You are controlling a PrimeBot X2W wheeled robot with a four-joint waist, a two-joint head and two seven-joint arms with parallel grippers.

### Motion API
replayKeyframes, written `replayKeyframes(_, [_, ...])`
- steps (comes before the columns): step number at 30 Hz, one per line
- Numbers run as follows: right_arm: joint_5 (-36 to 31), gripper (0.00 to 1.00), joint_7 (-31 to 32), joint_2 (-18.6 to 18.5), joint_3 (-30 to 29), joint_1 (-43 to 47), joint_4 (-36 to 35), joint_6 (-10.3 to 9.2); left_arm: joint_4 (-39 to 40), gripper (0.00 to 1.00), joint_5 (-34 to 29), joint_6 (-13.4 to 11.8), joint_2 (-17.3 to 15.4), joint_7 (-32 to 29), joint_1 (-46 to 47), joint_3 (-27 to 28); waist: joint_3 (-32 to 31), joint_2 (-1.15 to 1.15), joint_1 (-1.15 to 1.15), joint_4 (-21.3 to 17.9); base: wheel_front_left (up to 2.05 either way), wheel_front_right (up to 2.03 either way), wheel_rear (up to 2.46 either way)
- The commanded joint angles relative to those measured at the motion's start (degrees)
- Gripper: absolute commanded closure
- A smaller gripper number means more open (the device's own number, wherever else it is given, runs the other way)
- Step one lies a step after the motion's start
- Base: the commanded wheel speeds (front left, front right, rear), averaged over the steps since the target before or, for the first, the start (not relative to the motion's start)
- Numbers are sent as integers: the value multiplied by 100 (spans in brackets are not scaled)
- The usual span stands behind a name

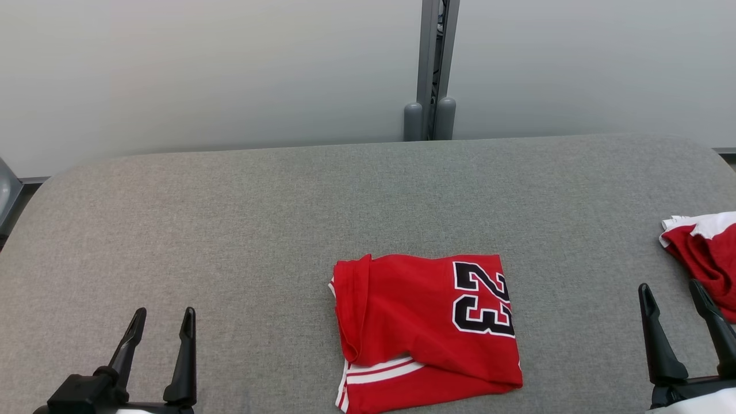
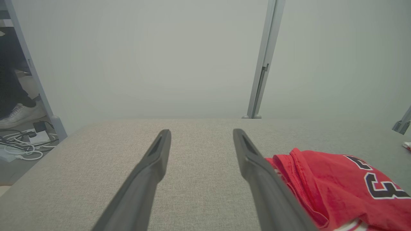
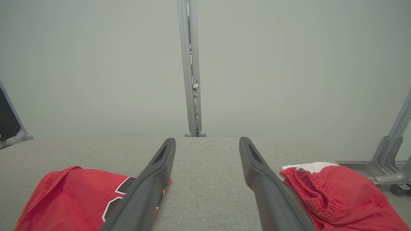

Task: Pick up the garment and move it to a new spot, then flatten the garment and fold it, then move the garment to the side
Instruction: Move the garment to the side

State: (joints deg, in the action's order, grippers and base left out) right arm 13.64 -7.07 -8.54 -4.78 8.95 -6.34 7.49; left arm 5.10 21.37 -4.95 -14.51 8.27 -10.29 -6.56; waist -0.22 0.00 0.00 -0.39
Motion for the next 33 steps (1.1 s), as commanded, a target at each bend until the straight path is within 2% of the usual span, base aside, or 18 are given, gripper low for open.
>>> replayKeyframes(1, [15, 0, -7, -8, -4, 66, -2, 1, 19, 0, 33, -30, -42, 14, 2, 5, -1, 0, 0, 1, 0, 0, 0])
replayKeyframes(16, [45, 0, -42, -7, -16, 79, 34, 1, 75, 0, 57, -83, -54, -10, -28, -42, -5, 0, 0, 30, 0, 0, 0])
replayKeyframes(23, [129, 0, -71, -6, -93, -170, 134, 1, 176, 0, 52, -59, -88, 31, 284, -35, 322, 0, 0, 296, 0, 0, 0])
replayKeyframes(33, [415, 0, -101, -135, 383, -879, 1423, 1, 70, 0, 135, 34, 14, 290, 839, -79, 891, 0, 0, 873, 0, 0, 0])
